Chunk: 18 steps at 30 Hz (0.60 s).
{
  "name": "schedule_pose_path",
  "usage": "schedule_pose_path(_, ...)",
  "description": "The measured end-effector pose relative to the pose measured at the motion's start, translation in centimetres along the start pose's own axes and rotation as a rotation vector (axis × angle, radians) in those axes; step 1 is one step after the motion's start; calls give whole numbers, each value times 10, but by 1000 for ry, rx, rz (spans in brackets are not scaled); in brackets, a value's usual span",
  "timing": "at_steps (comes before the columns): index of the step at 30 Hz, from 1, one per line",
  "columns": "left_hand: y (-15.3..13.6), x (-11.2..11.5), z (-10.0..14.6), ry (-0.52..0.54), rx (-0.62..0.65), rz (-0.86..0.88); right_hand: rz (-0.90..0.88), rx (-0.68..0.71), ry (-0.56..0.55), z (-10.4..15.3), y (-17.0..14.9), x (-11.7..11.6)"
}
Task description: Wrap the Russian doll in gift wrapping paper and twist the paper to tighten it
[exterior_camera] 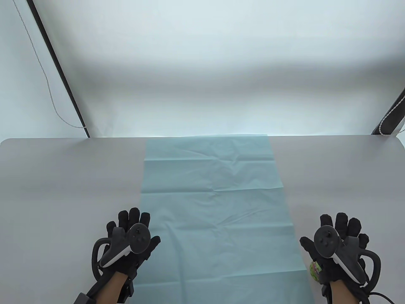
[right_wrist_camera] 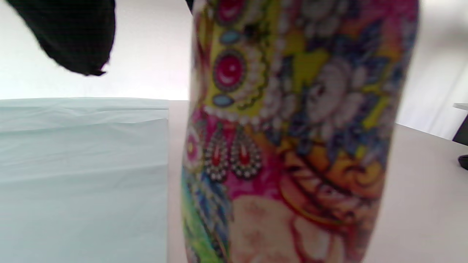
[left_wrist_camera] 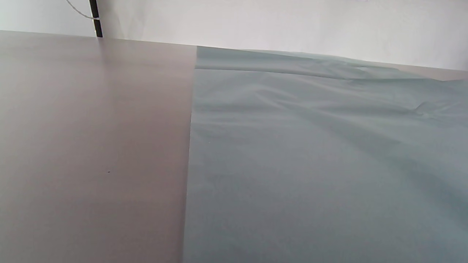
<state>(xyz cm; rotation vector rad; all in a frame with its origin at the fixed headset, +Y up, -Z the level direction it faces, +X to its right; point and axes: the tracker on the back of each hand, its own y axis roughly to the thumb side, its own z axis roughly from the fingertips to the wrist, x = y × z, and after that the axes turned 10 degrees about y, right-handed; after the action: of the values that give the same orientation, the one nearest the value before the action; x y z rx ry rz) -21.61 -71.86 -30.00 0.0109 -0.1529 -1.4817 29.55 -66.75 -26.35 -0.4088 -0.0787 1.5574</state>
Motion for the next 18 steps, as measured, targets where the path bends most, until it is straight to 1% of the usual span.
schedule_pose_path(4,1,0,0,1,1,-5,6,-32,75,-3,-3,-2)
schedule_pose_path(7,0,0,1,3,1,2,27,-52,85,-4,-2,-1)
schedule_pose_path(8,0,0,0,3,2,8,44,-64,113,-4,-2,-1)
schedule_pose_path(10,0,0,0,4,1,17,79,-83,132,-6,-2,-2)
schedule_pose_path(14,-1,0,0,2,-2,17,253,-115,118,-9,0,-5)
schedule_pose_path(16,-1,-1,0,5,-4,23,298,-106,120,-10,2,-5)
schedule_pose_path(18,-2,-1,0,7,-4,27,339,-114,171,-12,2,-4)
